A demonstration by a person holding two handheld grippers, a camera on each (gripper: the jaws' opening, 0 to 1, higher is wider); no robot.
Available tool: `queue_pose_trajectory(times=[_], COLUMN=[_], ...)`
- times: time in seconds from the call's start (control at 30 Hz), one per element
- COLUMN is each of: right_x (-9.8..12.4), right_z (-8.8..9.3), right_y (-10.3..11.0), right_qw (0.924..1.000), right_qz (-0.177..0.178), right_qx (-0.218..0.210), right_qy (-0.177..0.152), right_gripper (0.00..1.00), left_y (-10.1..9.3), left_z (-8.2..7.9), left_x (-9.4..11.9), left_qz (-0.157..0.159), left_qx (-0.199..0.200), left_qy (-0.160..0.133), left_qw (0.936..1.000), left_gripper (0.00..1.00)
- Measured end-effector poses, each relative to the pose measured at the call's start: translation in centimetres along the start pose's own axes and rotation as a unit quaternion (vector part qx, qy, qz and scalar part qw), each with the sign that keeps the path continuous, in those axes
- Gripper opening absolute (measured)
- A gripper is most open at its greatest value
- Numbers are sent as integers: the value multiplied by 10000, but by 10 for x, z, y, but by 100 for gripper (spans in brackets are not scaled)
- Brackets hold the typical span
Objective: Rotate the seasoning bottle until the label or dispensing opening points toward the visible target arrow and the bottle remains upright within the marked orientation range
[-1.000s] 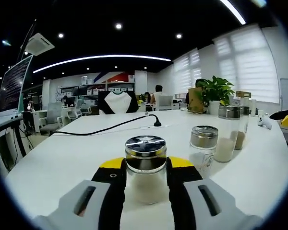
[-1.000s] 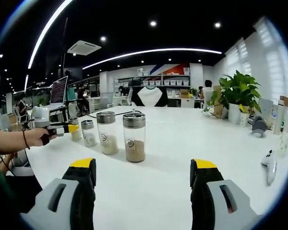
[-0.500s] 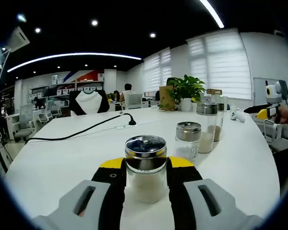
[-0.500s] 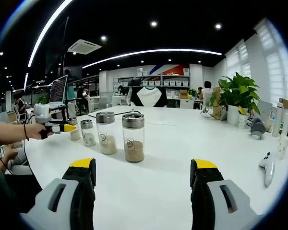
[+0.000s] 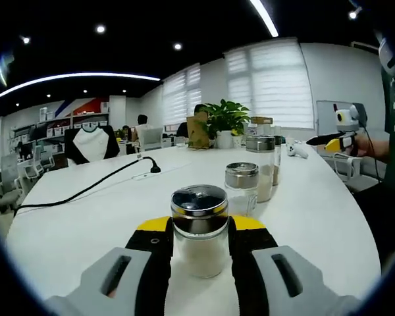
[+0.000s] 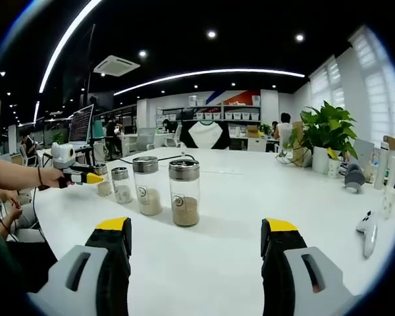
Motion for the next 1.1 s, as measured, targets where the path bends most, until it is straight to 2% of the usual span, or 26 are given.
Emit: queue_pose_trajectory(times=[0.27,0.43,0.53,0.7,0.97,1.1], right_x=[3,5,5,5,4,4], right_z=[3,3,3,4,5,5], right_y=[-2,-5,-6,-6,-6,-6], right_qw=[10000,10000,10000,10000,9999,9999], right_qz=[18,71,79,76,78,79], right_qx=[4,-5,0,-5,-12,-23], right_qy=[41,45,49,63,75,73], right_gripper=[82,82,82,82,82,82], left_y=[-1,-2,-7,-12,-11,-16], left_z=[0,0,-1,0,-5,0], left_x=[1,2,5,12,25,25], left_qz=[417,456,428,186,-729,-1119], left_qx=[-72,-80,-81,-132,9,-52], left_qy=[24,-6,-90,-42,-105,63], left_qw=[9991,9989,9990,9997,9973,9937], left_gripper=[35,35,45,51,57,61])
Point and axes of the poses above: the point that each gripper's makers call its tool centre point, and the gripper's own axes: x roughly backward along the fingers, y roughly to its left, z roughly out of its underside, the point moved 3 cm from there along x, roughly backward along the fingers, and after that the axes turned 6 degrees about -x, right-handed, at the moved point
